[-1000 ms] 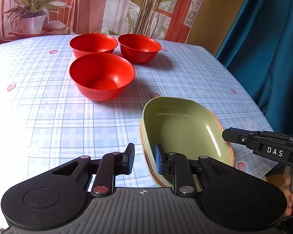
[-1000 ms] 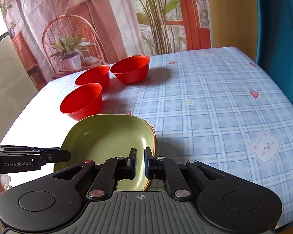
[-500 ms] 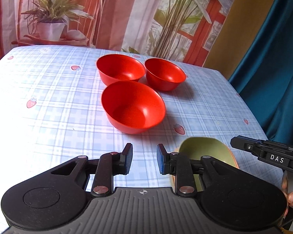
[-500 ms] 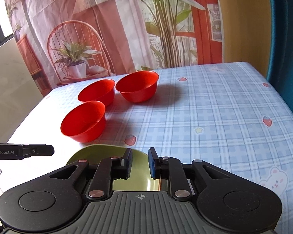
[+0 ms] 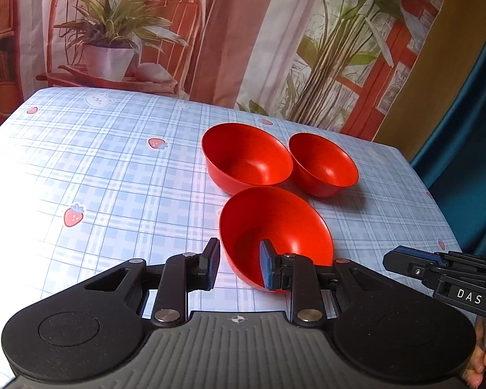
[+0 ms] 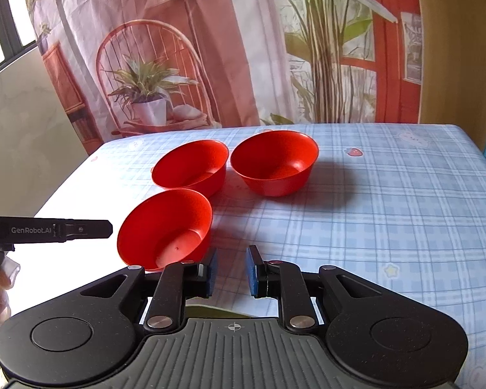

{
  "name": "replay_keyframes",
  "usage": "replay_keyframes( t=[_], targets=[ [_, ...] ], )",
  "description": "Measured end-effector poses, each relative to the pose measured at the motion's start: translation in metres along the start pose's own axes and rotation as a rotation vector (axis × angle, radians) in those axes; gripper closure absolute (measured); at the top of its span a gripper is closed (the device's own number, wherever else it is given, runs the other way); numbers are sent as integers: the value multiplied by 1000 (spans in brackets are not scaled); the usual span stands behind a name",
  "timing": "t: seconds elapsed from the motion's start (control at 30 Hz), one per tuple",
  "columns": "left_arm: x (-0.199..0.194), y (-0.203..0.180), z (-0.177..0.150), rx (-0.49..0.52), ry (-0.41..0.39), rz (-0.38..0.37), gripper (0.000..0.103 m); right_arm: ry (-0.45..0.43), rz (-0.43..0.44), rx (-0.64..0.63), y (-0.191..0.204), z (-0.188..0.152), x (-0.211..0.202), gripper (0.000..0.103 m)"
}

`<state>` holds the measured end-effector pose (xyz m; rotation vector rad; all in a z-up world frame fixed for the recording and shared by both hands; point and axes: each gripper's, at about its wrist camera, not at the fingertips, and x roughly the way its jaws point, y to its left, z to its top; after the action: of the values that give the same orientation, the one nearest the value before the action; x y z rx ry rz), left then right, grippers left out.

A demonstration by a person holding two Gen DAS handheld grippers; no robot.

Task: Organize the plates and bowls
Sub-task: 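Grip the rim of a red bowl with the left tool, then carry the red bowl onto the stacked plates and open the left tool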

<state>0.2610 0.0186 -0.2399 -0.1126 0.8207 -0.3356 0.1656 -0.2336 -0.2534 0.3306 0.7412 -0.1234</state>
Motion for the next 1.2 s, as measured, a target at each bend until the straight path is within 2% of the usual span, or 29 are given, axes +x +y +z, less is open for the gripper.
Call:
replay_keyframes(
  t=[0.13,0.33,0.4,0.57,0.7,0.93,1.2],
  targets=[
    [15,5,0,-5,22,-7,75,20,13,-7,9,11,18,78],
    [30,14,-5,-28,35,-34,76,58,27,-8,18,15,45,78],
    [34,14,-7,-21,50,-41,81,70,33,-7,20,15,52,78],
    [39,18,-8,-12,64,-51,82,97,48,0,23,15,65,78],
    [39,19,-9,-3,58,-57,89,108,59,1,25,13,70,79],
    [27,12,-13,15,35,-47,88,79,63,-10,28,13,58,83],
    [-4,-4,-17,53,-13,-40,88,16,83,-6,28,15,26,84]
  ],
)
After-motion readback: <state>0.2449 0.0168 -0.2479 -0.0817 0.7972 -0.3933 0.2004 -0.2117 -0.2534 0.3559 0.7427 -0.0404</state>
